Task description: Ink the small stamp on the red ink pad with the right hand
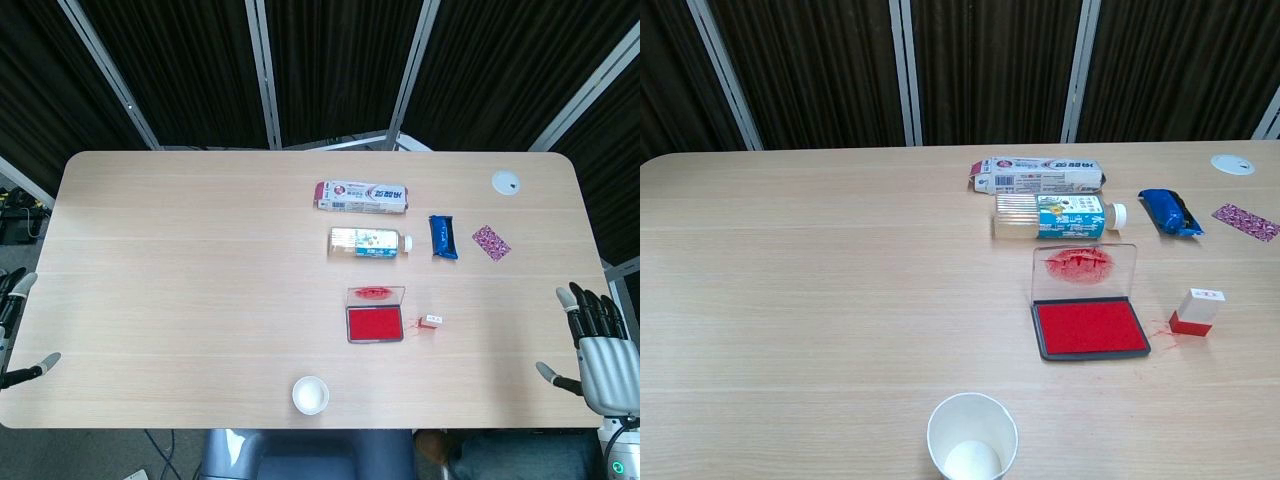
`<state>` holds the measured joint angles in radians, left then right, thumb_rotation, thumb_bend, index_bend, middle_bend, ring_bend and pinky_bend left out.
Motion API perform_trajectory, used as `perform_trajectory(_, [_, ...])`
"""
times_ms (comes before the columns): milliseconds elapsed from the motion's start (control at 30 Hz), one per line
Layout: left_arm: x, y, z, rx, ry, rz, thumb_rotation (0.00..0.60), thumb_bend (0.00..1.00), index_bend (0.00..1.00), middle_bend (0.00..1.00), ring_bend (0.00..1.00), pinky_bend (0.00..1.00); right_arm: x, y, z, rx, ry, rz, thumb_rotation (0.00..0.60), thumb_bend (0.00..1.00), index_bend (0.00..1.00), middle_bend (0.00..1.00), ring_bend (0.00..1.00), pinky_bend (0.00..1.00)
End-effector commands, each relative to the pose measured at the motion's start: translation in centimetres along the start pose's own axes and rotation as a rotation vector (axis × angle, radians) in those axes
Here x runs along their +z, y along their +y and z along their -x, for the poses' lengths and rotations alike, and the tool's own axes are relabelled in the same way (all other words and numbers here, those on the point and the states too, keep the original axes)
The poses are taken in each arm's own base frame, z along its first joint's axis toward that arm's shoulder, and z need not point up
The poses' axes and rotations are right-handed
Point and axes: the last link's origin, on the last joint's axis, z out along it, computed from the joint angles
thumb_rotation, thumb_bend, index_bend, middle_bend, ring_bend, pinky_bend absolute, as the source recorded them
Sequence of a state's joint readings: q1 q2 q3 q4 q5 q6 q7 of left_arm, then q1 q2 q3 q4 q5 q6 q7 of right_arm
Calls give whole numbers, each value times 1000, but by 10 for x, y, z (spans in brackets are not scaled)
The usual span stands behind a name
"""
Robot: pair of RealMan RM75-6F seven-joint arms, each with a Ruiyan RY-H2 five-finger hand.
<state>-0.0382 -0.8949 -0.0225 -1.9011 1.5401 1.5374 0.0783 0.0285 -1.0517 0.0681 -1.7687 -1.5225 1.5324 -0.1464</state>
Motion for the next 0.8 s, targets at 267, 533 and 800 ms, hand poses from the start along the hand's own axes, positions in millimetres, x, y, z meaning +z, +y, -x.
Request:
perform_trajectory(267, [0,-2,-2,-3,15,-9,600,0,0,0,0,0,6,-2,8,-23,-48,-12,600,0,0,0,141,287])
perform_trajectory(533, [8,3,8,40,-7,-5,600,0,0,0,0,0,63,-28,38,-74,-171,-128,600,0,0,8,731,906])
perform_trajectory(800, [23,1,24,90,-48,-59,600,0,0,0,0,0,112,-61,83,-46,-311,-139,600,0,178,254,846,1000])
